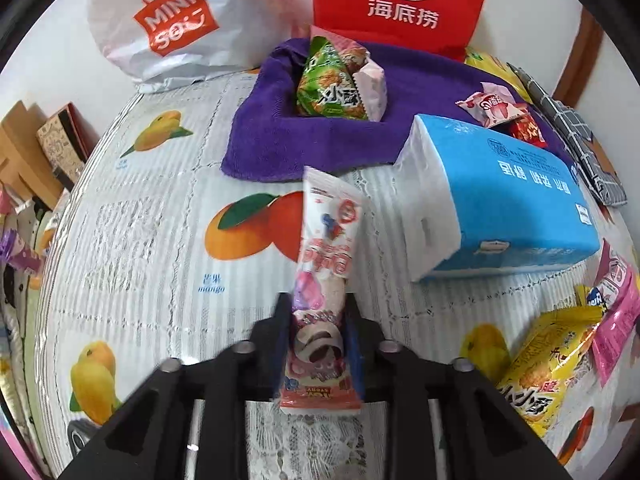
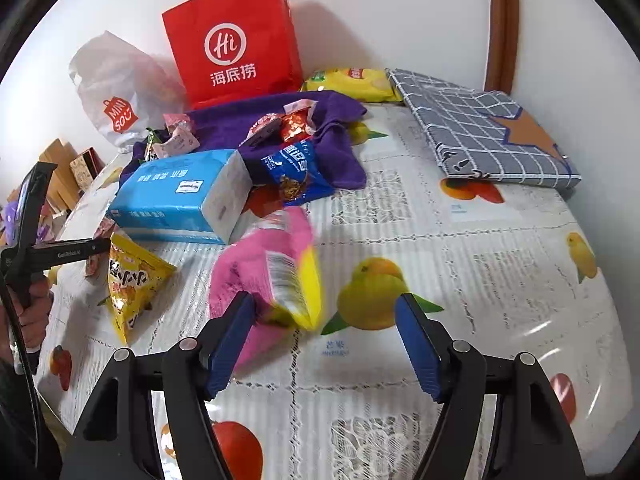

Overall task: Organize snacks
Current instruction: 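Close the right tool on the pink chip bag while the left tool grasps the candy stick packet, then lift the pink chip bag and candy stick packet toward the purple towel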

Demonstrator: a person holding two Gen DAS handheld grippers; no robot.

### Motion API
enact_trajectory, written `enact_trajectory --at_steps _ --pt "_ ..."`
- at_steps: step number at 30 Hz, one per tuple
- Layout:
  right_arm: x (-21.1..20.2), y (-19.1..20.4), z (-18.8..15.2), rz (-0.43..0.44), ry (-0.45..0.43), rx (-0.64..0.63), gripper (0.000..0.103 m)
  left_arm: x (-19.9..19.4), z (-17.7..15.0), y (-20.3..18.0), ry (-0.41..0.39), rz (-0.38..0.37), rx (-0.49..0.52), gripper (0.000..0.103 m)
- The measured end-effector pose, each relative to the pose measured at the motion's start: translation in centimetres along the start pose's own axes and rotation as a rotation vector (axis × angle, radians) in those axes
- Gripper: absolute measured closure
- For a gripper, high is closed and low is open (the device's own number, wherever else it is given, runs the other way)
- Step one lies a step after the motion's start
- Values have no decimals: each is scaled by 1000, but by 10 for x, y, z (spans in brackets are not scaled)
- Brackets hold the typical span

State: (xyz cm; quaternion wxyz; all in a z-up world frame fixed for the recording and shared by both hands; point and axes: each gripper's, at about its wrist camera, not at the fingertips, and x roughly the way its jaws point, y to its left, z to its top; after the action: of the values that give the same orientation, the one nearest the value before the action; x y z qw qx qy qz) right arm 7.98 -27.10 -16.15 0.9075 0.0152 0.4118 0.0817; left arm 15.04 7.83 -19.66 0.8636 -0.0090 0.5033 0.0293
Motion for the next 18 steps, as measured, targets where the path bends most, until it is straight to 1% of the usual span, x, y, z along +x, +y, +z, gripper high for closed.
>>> enact_trajectory --at_steps 1,3,4,5,6,10,14,18 --pt "-2 0 1 -2 -6 2 30 1 1 -1 -7 -3 3 61" --pt "-5 3 2 4 -12 -2 30 4 3 -1 -31 -8 -4 62" --pt "-7 5 3 7 -17 -9 30 4 4 -1 -39 2 -6 76" --pt "-8 8 4 9 -21 -19 29 4 5 -2 -48 3 2 83" --pt "-9 12 4 12 -28 -34 28 3 3 -3 -50 -5 12 83" --pt "-5 27 2 51 -50 -73 25 0 -3 -6 -78 5 33 83" --pt "17 40 -1 90 -7 -64 25 -3 -11 -6 -94 4 31 83" --pt "38 49 -3 94 40 -46 26 -8 -18 1 -88 -27 15 83"
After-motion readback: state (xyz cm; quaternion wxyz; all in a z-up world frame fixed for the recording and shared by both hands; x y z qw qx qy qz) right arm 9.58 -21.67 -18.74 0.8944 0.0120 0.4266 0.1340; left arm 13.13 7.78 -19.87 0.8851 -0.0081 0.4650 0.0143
